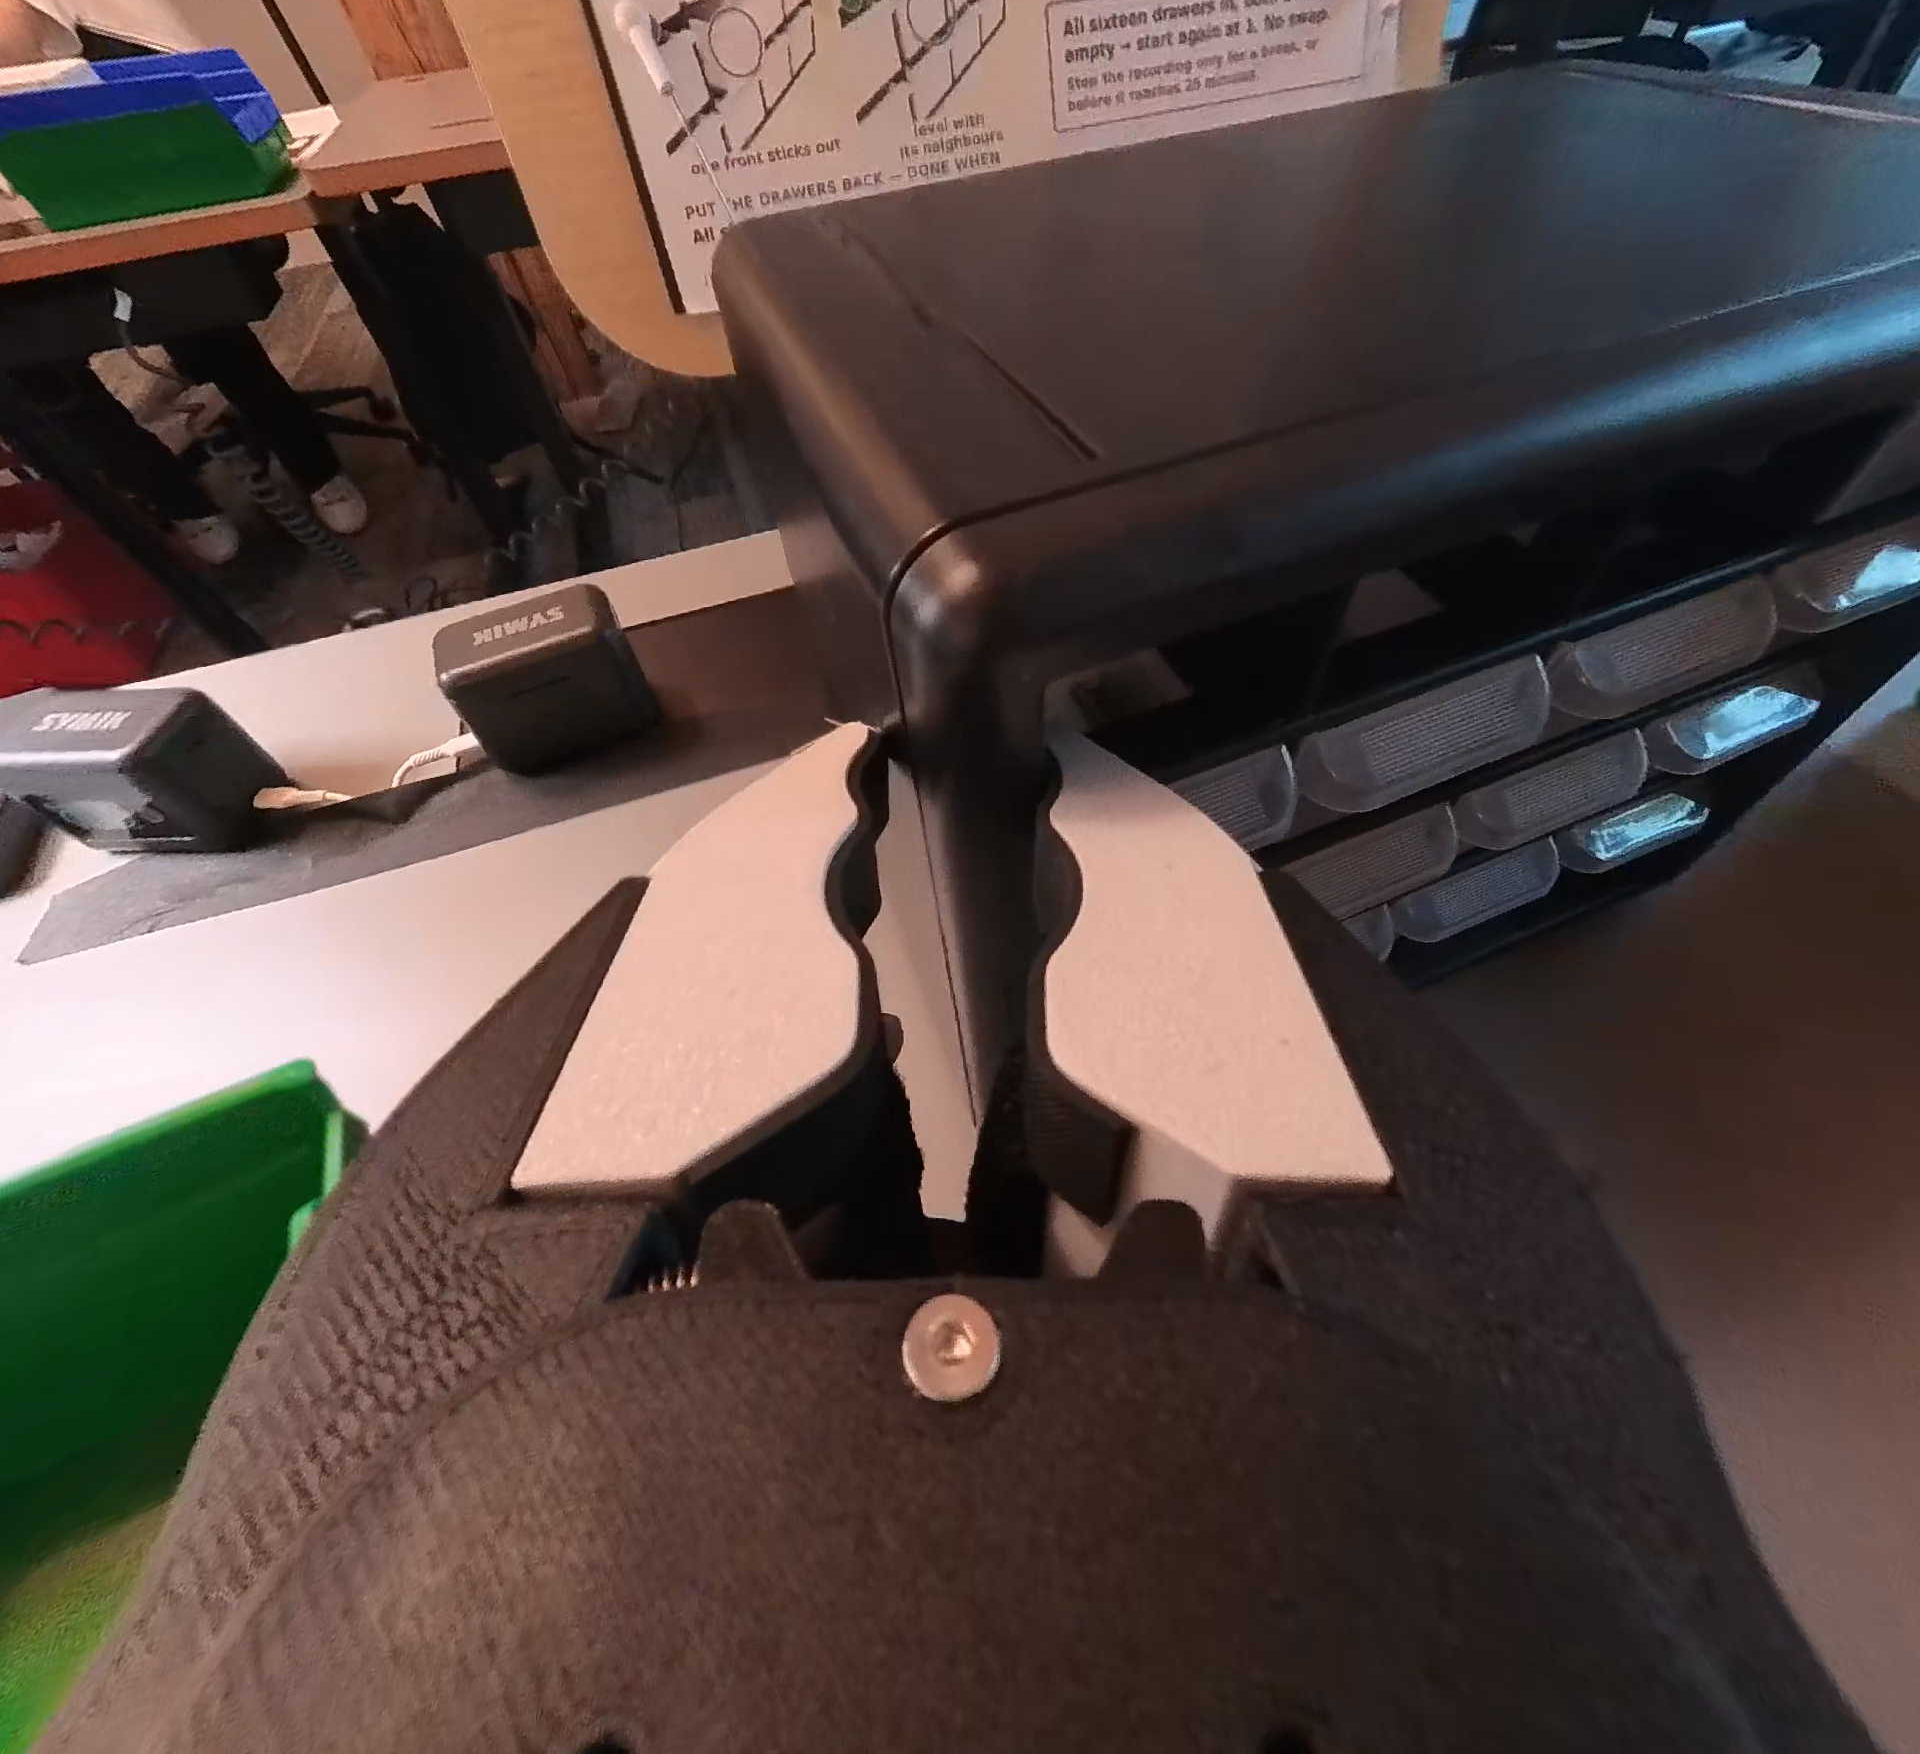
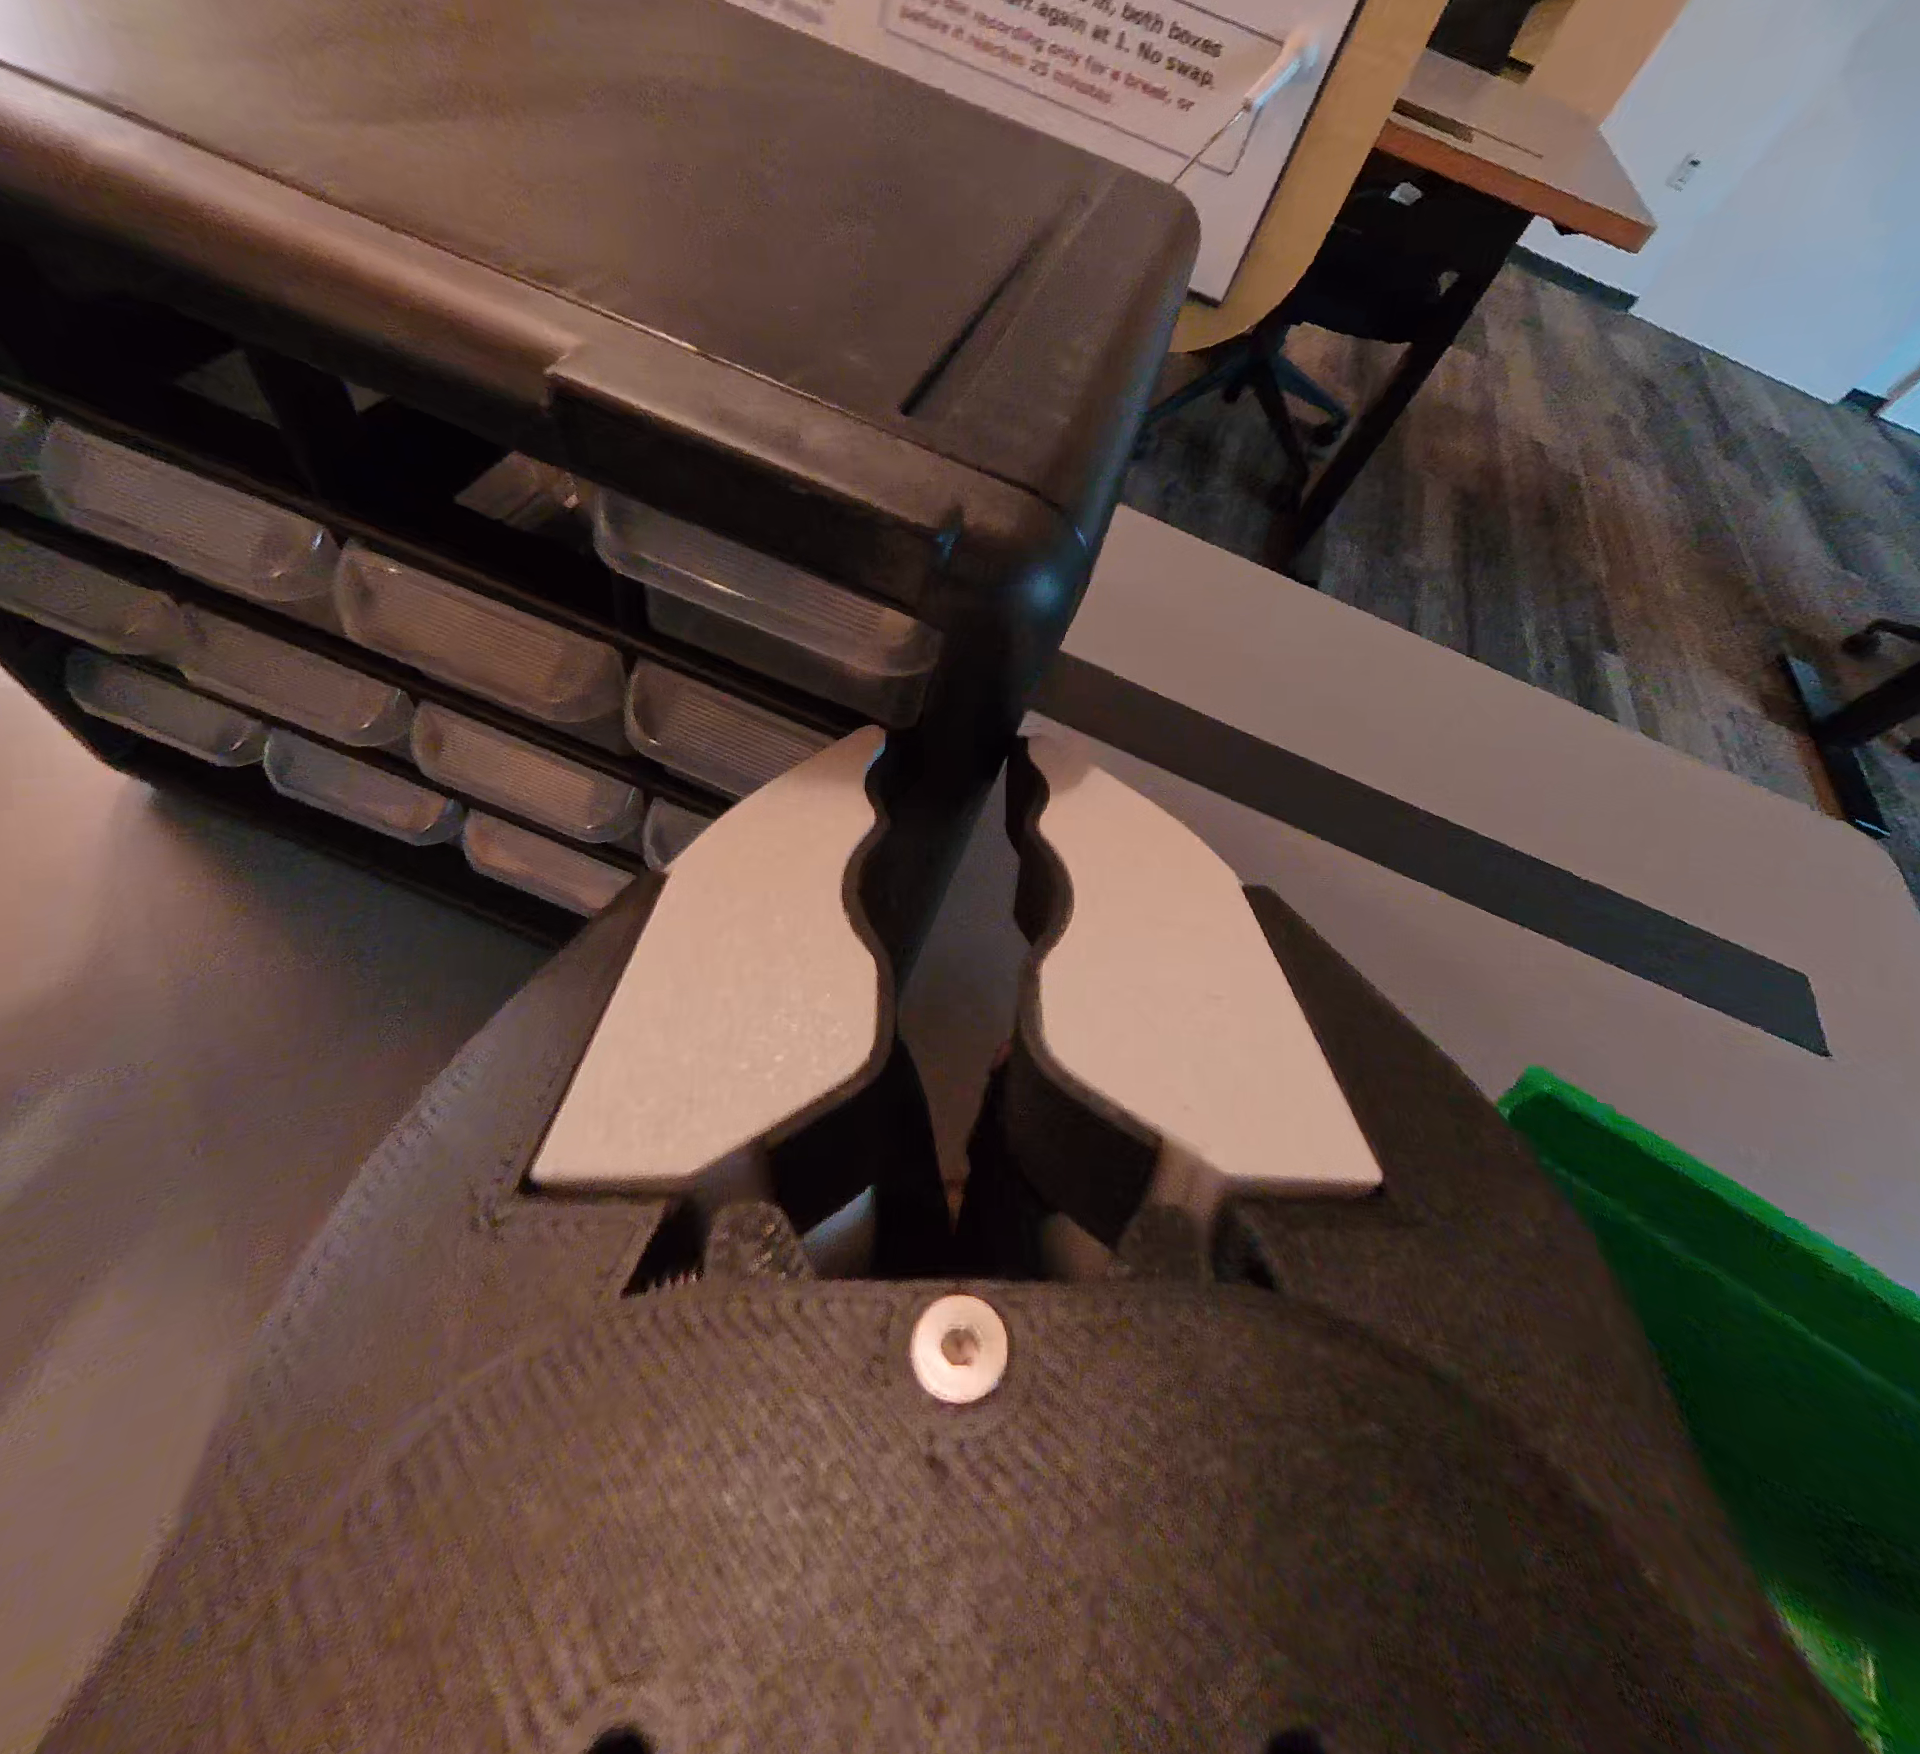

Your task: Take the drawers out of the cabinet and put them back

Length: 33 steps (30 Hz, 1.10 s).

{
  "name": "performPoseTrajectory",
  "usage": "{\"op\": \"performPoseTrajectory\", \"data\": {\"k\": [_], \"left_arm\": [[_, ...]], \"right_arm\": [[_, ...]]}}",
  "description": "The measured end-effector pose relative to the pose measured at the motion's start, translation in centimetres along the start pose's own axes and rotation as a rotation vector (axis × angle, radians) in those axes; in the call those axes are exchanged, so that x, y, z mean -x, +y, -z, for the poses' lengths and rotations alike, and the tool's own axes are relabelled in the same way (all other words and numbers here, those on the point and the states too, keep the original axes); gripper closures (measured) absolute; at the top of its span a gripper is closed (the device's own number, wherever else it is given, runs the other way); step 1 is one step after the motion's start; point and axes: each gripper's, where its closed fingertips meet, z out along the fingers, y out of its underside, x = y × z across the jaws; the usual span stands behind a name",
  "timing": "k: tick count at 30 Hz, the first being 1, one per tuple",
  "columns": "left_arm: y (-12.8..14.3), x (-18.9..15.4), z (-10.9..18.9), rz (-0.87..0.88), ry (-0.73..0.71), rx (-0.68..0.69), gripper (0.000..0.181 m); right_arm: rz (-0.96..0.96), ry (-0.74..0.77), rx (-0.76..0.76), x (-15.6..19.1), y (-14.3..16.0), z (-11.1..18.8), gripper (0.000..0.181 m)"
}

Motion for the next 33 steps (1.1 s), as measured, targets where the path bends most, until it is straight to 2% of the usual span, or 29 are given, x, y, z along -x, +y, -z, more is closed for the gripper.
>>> {"op": "performPoseTrajectory", "data": {"k": [12, 21, 25, 28, 33], "left_arm": [[1.5, -1.6, 5.7, -0.016, 0.013, -0.007, 0.155], [2.2, -2.1, 8.0, -0.024, 0.027, -0.014, 0.155], [2.0, -2.4, 8.8, 0.012, 0.092, -0.029, 0.151], [1.0, -1.9, 11.5, 0.040, 0.139, -0.054, 0.126], [0.5, 1.3, 18.1, 0.022, 0.182, -0.059, 0.119]], "right_arm": [[0.058, -0.039, -0.025, 2.7, 1.5, 5.6, 0.161], [0.099, -0.040, -0.045, 4.0, 2.1, 8.2, 0.160], [0.083, -0.030, -0.091, 3.9, 1.9, 8.7, 0.156], [0.041, 0.009, -0.162, 2.7, 1.3, 10.6, 0.137], [-0.105, -0.037, -0.287, 1.8, 1.9, 15.7, 0.121]]}}
